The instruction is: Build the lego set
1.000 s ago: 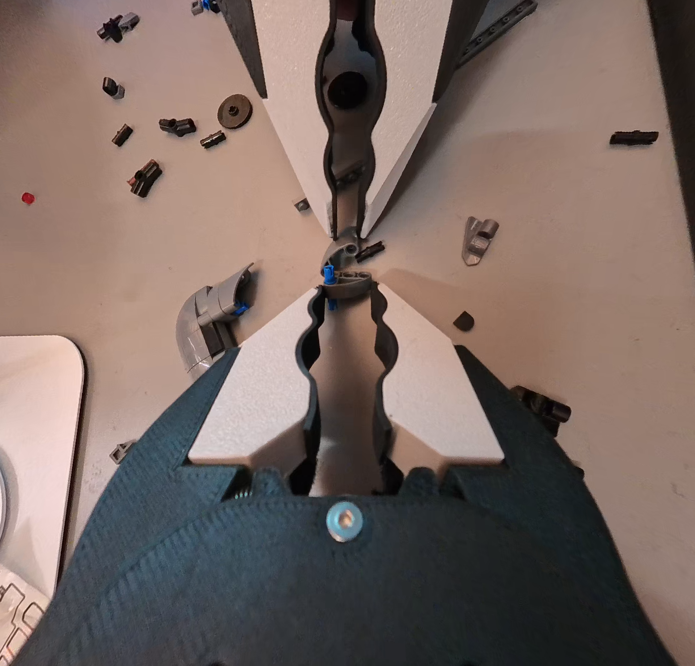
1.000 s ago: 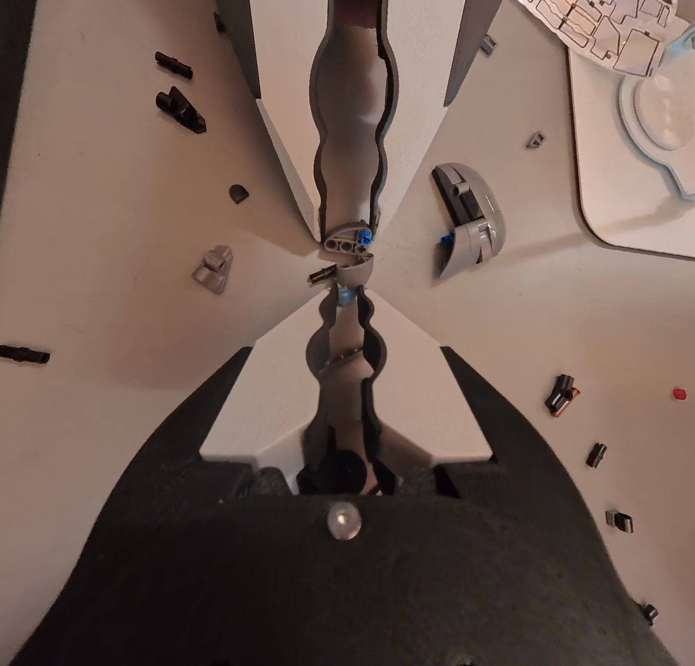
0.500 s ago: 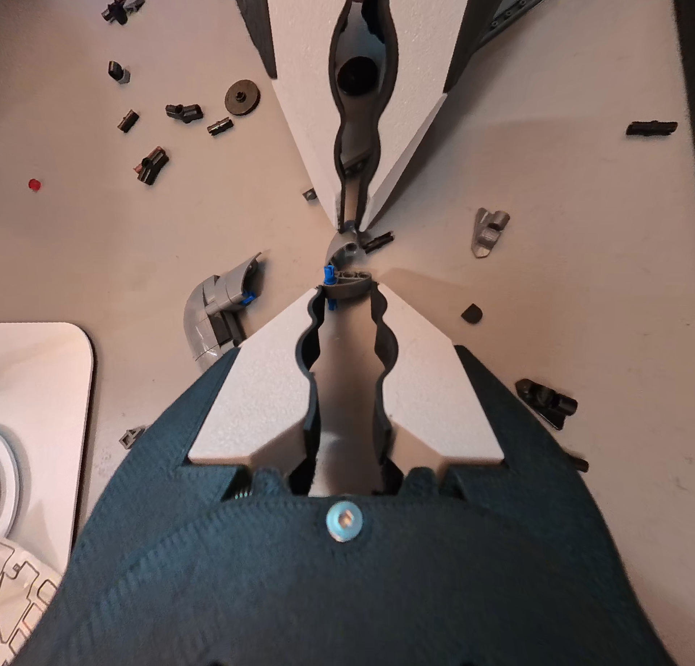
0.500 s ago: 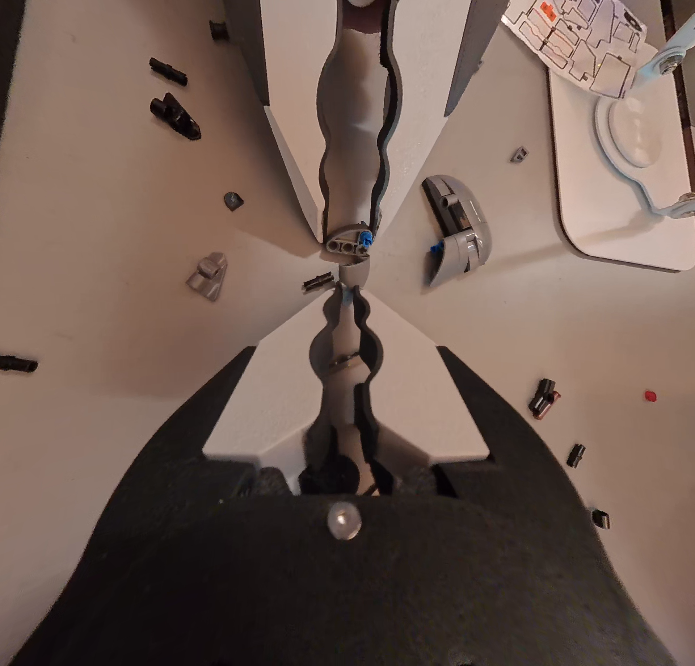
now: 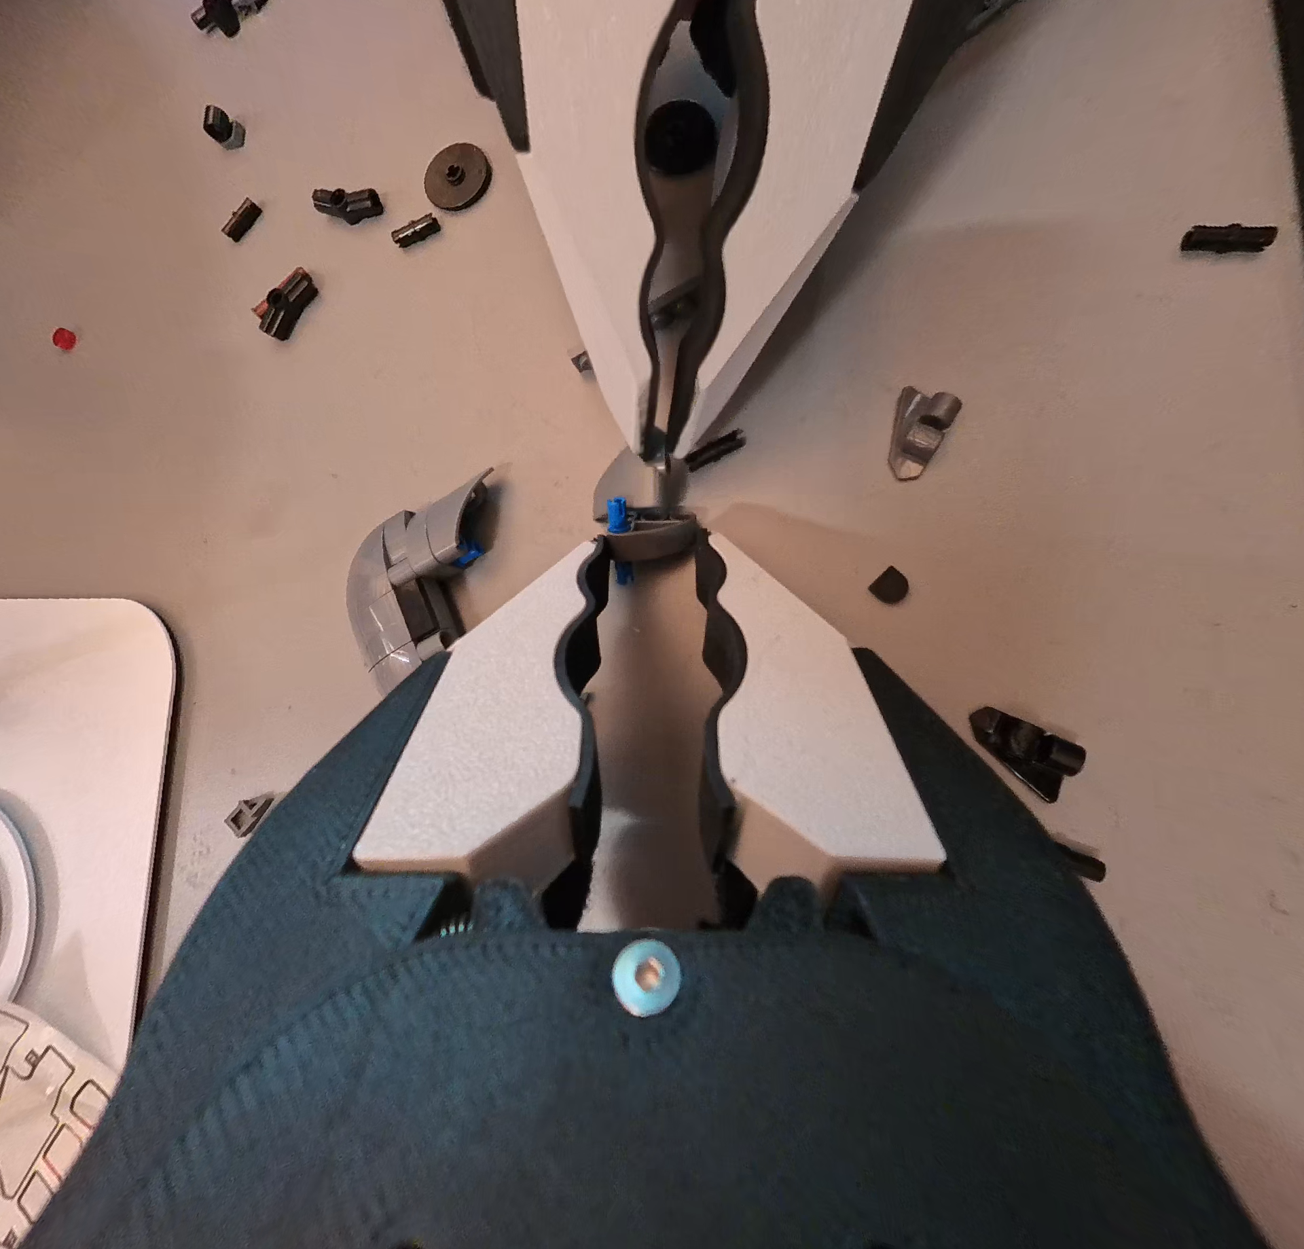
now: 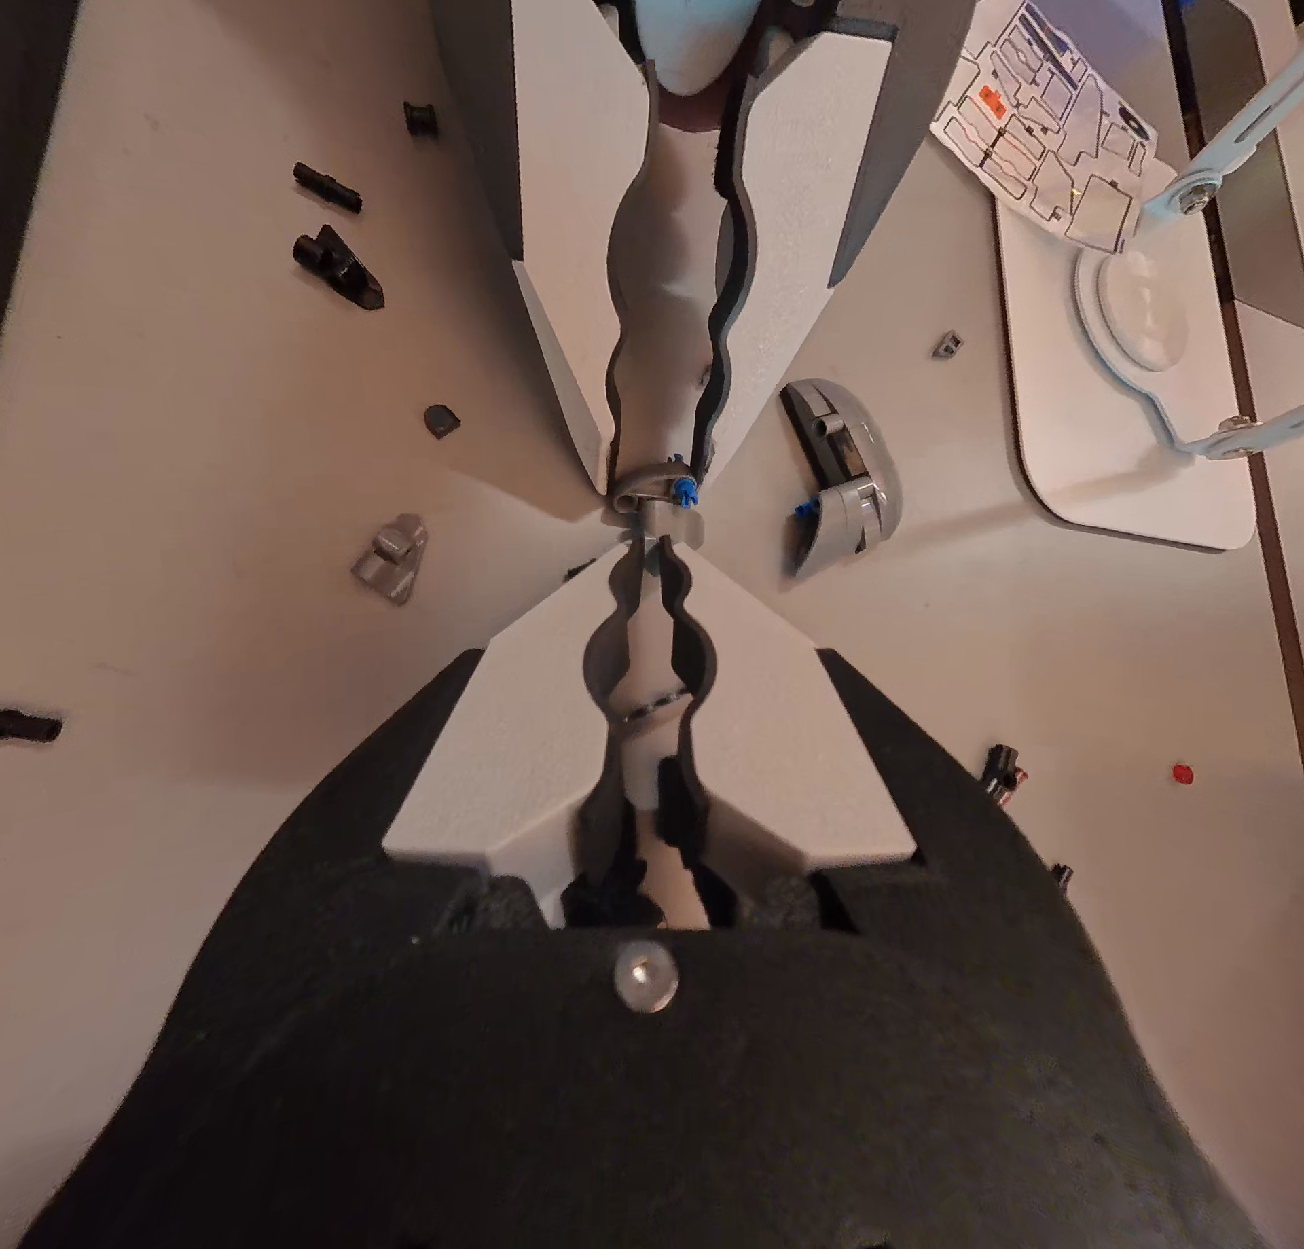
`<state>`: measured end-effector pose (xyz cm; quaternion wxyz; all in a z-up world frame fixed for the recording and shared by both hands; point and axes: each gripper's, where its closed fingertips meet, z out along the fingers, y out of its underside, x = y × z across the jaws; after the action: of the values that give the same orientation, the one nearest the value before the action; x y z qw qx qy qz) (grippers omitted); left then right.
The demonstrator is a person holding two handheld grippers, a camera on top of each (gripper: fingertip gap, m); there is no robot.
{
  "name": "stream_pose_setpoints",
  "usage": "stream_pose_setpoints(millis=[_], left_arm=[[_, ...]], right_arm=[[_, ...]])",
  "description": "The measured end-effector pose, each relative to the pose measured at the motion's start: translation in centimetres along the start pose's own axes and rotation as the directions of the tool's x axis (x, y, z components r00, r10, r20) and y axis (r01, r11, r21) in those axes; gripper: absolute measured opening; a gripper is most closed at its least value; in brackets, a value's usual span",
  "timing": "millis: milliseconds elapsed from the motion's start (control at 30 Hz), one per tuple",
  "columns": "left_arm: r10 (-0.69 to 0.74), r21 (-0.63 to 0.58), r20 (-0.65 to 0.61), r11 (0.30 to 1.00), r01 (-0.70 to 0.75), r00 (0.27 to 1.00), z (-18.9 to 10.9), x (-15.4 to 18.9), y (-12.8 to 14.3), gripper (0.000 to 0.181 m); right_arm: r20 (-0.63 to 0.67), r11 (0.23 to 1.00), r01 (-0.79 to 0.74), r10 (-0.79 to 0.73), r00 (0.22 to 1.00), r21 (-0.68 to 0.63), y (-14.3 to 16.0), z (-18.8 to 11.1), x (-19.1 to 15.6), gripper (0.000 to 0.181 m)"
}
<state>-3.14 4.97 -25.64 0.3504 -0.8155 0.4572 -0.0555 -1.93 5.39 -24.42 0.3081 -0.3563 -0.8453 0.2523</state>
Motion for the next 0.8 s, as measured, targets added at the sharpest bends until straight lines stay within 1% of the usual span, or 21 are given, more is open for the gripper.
stream_pose_setpoints(millis=[233,367,467,533,800], left_arm=[[0.002,0.0,0.001,1.0,-0.002,1.0,0.0,0.0,0.0,0.022],[0.003,-0.002,0.001,1.0,-0.003,1.0,0.0,0.0,0.0,0.022],[0.005,-0.005,0.002,1.0,-0.005,1.0,0.0,0.0,0.0,0.022],[0.005,-0.006,0.003,1.0,-0.005,1.0,0.0,0.0,0.0,0.022],[0.003,-0.007,0.003,1.0,-0.003,1.0,0.0,0.0,0.0,0.022]], right_arm=[[0.013,1.0,0.009,-0.009,1.0,-0.01,0.2,0.3,-0.3,0.0],[-0.011,1.0,-0.015,0.015,1.0,-0.004,0.3,0.1,0.4,0.0],[-0.032,0.998,-0.059,0.058,0.998,-0.009,0.7,0.1,1.1,0.009],[-0.011,0.996,-0.08,0.08,0.997,-0.031,1.2,0.5,0.9,0.015],[-0.034,0.998,-0.048,0.046,0.998,-0.039,1.1,0.9,1.1,0.004]])
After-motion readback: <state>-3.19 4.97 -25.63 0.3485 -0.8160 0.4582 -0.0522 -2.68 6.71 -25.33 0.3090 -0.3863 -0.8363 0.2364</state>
